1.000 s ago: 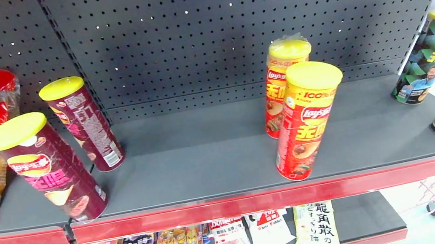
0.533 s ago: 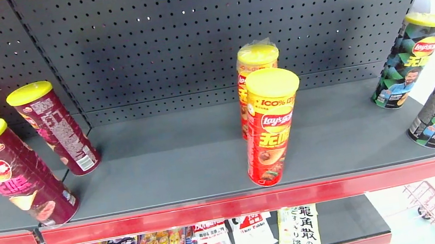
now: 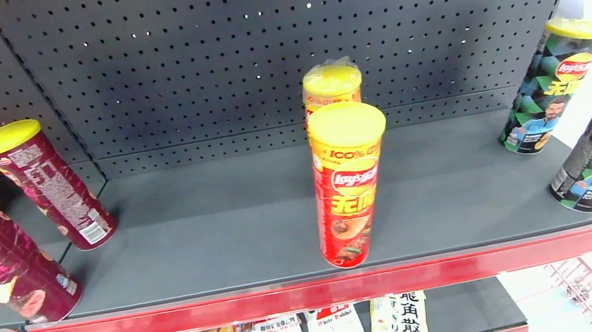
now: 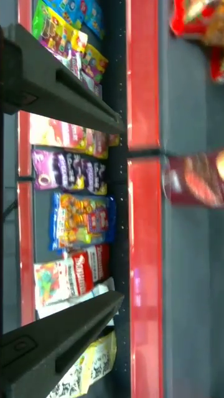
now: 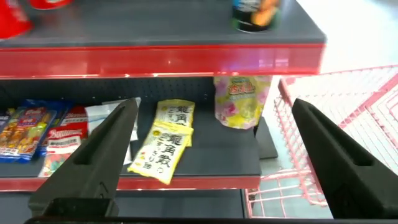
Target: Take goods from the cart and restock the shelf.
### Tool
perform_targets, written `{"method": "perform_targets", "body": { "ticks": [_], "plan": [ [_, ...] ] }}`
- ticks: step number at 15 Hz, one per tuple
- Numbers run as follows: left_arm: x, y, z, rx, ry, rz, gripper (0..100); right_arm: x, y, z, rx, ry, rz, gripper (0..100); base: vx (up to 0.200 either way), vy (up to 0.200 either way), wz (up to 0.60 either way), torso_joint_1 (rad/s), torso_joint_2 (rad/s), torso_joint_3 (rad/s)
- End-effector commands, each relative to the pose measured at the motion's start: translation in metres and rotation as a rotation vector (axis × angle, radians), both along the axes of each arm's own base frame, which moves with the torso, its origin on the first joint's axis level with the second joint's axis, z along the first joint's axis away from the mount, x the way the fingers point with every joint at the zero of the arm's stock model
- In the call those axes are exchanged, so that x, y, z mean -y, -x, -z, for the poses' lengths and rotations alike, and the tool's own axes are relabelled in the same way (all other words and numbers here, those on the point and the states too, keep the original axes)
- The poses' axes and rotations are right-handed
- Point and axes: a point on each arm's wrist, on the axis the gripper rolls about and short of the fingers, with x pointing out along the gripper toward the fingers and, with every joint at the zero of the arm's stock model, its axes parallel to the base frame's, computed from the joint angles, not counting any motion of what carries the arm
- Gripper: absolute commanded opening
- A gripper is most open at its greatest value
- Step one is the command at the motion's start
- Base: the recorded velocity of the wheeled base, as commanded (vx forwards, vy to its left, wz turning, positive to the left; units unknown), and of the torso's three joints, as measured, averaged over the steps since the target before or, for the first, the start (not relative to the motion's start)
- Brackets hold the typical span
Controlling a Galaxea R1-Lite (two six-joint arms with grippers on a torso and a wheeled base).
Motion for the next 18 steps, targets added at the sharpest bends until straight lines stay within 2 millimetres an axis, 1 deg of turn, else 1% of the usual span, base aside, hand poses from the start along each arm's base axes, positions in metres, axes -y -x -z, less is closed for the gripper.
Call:
{"method": "perform_targets", "body": {
  "ticks": [1, 5, 11, 18],
  "plan": [
    [0.0, -0.0001, 0.0001, -0.002, 0.0, 0.001, 100, 0.0, 0.0, 0.0, 0.0, 0.001, 0.0, 100, 0.0, 0.0, 0.0, 0.0, 0.0, 0.0],
    [0.0, -0.0001, 0.0001, -0.002, 0.0, 0.001, 100, 0.0, 0.0, 0.0, 0.0, 0.001, 0.0, 100, 0.0, 0.0, 0.0, 0.0, 0.0, 0.0],
    [0.0, -0.0001, 0.0001, -0.002, 0.0, 0.001, 100, 0.0, 0.0, 0.0, 0.0, 0.001, 0.001, 100, -0.2, 0.0, 0.0, 0.002, 0.0, 0.005],
    [-0.0001, -0.0001, -0.0001, -0.001, 0.002, -0.001, 100, 0.0001, 0.0, 0.0, 0.0, 0.001, 0.006, 100, 0.0, 0.0, 0.0, 0.0, 0.0, 0.0]
  ]
}}
